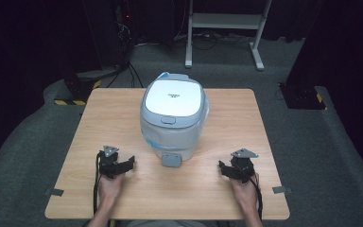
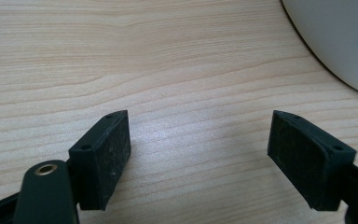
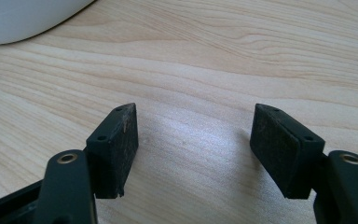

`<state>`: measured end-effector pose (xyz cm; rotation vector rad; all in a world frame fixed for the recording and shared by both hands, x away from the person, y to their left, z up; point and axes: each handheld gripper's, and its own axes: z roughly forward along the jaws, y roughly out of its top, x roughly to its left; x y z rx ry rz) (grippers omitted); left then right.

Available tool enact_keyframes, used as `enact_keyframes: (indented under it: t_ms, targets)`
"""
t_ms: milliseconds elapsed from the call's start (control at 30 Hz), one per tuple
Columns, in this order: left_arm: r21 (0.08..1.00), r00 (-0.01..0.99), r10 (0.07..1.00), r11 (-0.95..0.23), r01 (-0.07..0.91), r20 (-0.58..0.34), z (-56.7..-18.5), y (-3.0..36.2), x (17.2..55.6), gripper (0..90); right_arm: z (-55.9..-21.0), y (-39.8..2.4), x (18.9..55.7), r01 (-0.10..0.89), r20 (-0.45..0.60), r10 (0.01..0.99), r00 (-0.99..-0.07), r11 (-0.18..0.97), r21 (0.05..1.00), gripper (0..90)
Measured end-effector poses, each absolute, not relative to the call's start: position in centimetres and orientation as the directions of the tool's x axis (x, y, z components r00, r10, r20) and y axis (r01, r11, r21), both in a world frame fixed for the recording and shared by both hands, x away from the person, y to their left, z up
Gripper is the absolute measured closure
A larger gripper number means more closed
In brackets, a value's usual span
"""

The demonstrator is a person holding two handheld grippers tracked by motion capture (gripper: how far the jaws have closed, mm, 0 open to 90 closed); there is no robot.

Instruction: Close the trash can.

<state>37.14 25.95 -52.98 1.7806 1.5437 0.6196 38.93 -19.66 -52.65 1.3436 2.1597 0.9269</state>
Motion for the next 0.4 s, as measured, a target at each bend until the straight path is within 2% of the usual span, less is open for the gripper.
enact_keyframes:
  t_ms: [133,167,400]
  targets:
    - [0.751,0.178,0.984,-0.094,0.653,-0.032,-53.00,25.49,37.19,22.6,-52.66,-19.65,38.93,0.611,-0.011,0.900,-0.437,0.306,0.730,32.3]
    - [0.745,0.183,0.983,-0.128,0.655,0.008,-53.02,25.05,37.20,22.8,-52.66,-19.65,38.93,0.611,-0.011,0.900,-0.437,0.306,0.730,32.2]
    - [0.743,0.191,0.982,-0.134,0.655,0.008,-53.00,25.05,37.21,23.5,-52.66,-19.50,38.95,0.616,-0.009,0.900,-0.435,0.305,0.726,29.2]
